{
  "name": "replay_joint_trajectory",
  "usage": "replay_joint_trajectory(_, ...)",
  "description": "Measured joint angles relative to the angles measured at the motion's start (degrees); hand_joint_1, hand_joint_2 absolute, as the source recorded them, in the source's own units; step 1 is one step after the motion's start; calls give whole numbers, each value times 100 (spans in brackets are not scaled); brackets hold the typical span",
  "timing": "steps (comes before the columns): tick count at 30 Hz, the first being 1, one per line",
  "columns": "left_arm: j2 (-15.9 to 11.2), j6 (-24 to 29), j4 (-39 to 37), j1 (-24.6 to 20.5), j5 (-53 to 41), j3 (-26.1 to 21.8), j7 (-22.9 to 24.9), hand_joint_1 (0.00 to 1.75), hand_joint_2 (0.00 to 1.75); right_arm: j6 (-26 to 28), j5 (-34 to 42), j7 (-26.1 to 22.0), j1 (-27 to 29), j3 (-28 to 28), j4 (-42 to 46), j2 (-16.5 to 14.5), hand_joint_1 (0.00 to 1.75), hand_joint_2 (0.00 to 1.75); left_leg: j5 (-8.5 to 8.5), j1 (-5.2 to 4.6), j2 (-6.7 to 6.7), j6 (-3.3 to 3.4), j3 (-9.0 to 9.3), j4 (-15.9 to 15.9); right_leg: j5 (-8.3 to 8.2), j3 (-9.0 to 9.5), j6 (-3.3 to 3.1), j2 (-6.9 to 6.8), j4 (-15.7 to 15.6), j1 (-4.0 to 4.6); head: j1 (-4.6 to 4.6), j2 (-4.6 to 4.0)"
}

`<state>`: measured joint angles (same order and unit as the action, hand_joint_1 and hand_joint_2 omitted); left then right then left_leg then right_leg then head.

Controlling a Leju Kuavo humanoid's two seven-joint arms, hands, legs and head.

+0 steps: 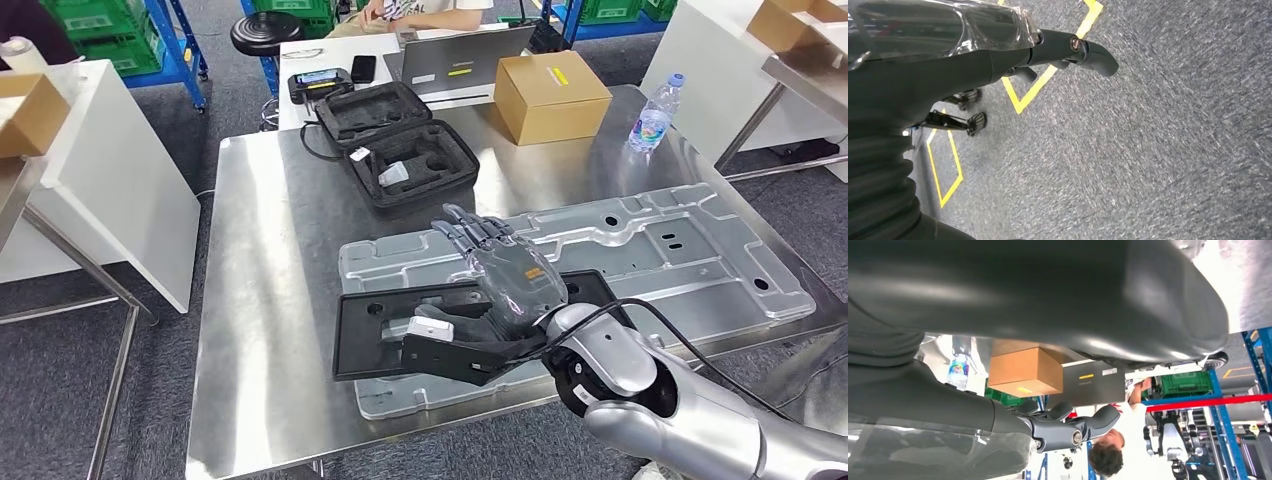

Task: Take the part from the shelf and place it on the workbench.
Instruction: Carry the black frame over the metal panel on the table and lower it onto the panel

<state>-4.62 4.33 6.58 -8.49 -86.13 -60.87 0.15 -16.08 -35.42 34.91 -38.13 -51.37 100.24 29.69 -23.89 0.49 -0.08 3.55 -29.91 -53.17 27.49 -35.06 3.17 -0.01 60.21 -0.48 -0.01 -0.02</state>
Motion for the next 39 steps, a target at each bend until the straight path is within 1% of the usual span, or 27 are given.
replay_joint_trajectory(2,4,-9,0,3,2,0,0,0,175,-1,-2,0,16,-4,0,2,0,0,35,-7,3,29,-49,-5,411,-339,34,-1,841,-8,7,1)
replay_joint_trajectory(3,7,-14,0,5,2,-1,-1,0,175,-1,-3,0,25,-6,0,3,0,0,51,-11,4,29,-72,-7,495,-434,45,-2,1100,-12,7,1)
replay_joint_trajectory(4,8,-15,0,7,3,-1,-3,0,175,-1,-6,0,31,-7,0,3,0,0,66,-12,3,22,-90,-10,465,-413,51,-2,1124,-15,8,1)
replay_joint_trajectory(5,9,-15,0,8,3,-1,-9,0,175,-1,-10,0,33,-8,0,4,0,0,78,-12,2,12,-101,-13,332,-264,50,-2,894,-18,8,0)
replay_joint_trajectory(7,12,-15,0,8,3,-1,-25,0,175,-1,-24,0,26,-5,0,4,0,0,91,-19,-3,-15,-116,-35,-9,249,38,-2,5,-18,9,0)
replay_joint_trajectory(8,14,-15,0,5,3,-1,-32,0,175,-1,-34,0,22,-3,1,4,0,0,96,-29,-5,-36,-131,-55,-121,441,16,0,-359,-14,7,0)
replay_joint_trajectory(9,15,-17,0,2,3,-1,-38,0,175,-1,-43,-1,20,-1,2,4,0,0,104,-40,-5,-62,-152,-71,-172,541,-8,2,-571,-5,4,0)
replay_joint_trajectory(12,16,-28,0,0,3,-1,-44,0,175,-3,-58,-2,18,1,4,4,0,0,148,-34,-6,-163,-208,-74,-223,506,-112,4,-635,24,2,1)
replay_joint_trajectory(13,19,-31,0,3,3,-1,-44,0,175,-3,-60,-2,13,1,4,4,0,0,108,-23,-6,-196,-239,-116,-250,485,-151,2,-641,22,2,1)
replay_joint_trajectory(15,23,-31,0,7,3,-1,-44,0,175,-2,-63,-3,6,1,5,1,0,0,-199,-4,-6,-254,-427,-532,-306,429,-217,-7,-653,2,-10,1)
replay_joint_trajectory(17,25,-31,0,11,3,-1,-44,0,175,-2,-63,-4,11,-2,7,-1,0,0,-655,6,-5,-290,-760,-1357,-353,357,-240,-13,-650,6,-25,1)
replay_joint_trajectory(18,27,-31,0,15,3,-1,-44,0,175,-2,-62,-4,16,-5,7,-1,0,0,-787,7,-4,-296,-879,-1684,-376,322,-241,-15,-648,12,-26,1)
replay_joint_trajectory(19,30,-32,0,18,3,-1,-44,0,175,-3,-62,-4,21,-8,7,-1,0,0,-807,7,-4,-292,-900,-1809,-398,293,-240,-14,-646,19,-28,1)
replay_joint_trajectory(20,32,-32,0,21,3,-1,-44,0,175,-3,-62,-4,25,-10,7,-1,0,0,-719,4,-4,-278,-799,-1686,-416,271,-237,-14,-646,25,-28,1)
replay_joint_trajectory(23,32,-31,0,6,3,-1,-44,0,175,-3,-63,-4,21,-8,7,-1,0,0,-260,-33,-3,-175,-110,-463,-457,242,-199,-14,-642,43,-27,1)
replay_joint_trajectory(24,32,-31,0,1,3,-1,-44,0,175,-3,-64,-4,18,-6,7,-1,0,0,-181,-53,-2,-140,28,-186,-473,228,-175,-14,-638,49,-26,1)
replay_joint_trajectory(25,32,-31,0,1,3,-1,-44,0,175,-3,-64,-4,17,-4,7,-1,0,0,-159,-72,-1,-112,76,-61,-490,211,-150,-15,-634,54,-24,1)
replay_joint_trajectory(28,34,-31,0,6,3,-1,-45,0,175,-3,-64,-4,14,0,8,1,0,0,-89,-72,5,-36,38,-36,-486,163,-67,-10,-597,51,-21,1)
replay_joint_trajectory(29,37,-31,0,2,3,-1,-45,0,175,-3,-64,-4,11,2,8,4,0,0,-56,-58,8,-3,25,-22,-379,108,-40,-6,-469,46,-16,1)
replay_joint_trajectory(30,39,-31,0,-2,2,-1,-46,0,175,-3,-65,-4,9,4,8,7,0,0,-23,-45,11,29,10,-9,-194,4,-18,-3,-209,42,-11,1)
replay_joint_trajectory(32,43,-32,0,-2,2,-1,-46,0,175,0,-67,-4,19,3,7,13,0,0,19,-48,13,64,-41,-11,271,-310,18,-2,607,29,-1,1)
replay_joint_trajectory(33,44,-33,0,0,1,-1,-46,0,175,2,-68,-4,29,1,5,13,0,0,39,-52,13,71,-68,-13,426,-440,32,-3,967,26,0,0)
replay_joint_trajectory(34,45,-34,0,2,1,-1,-46,0,175,3,-69,-4,38,-3,4,13,0,0,58,-55,13,71,-95,-17,475,-480,39,-3,1139,24,1,0)
replay_joint_trajectory(35,46,-35,0,3,1,-1,-46,0,175,4,-69,-4,43,-5,2,13,0,0,74,-57,11,65,-117,-22,417,-402,40,-4,1076,22,1,0)
replay_joint_trajectory(36,47,-37,0,3,0,-1,-46,0,175,5,-69,-5,43,-6,1,13,0,0,87,-56,9,57,-132,-30,269,-203,34,-4,769,21,1,1)
replay_joint_trajectory(38,49,-39,0,2,-1,-1,-46,0,175,10,-70,-9,35,-2,0,12,0,0,99,-69,4,33,-160,-64,-44,315,4,-4,-110,27,1,1)
replay_joint_trajectory(39,50,-39,0,-1,-1,-1,-46,0,175,12,-71,-11,30,1,0,11,0,0,109,-79,2,12,-182,-82,-133,483,-25,-3,-425,33,-1,1)
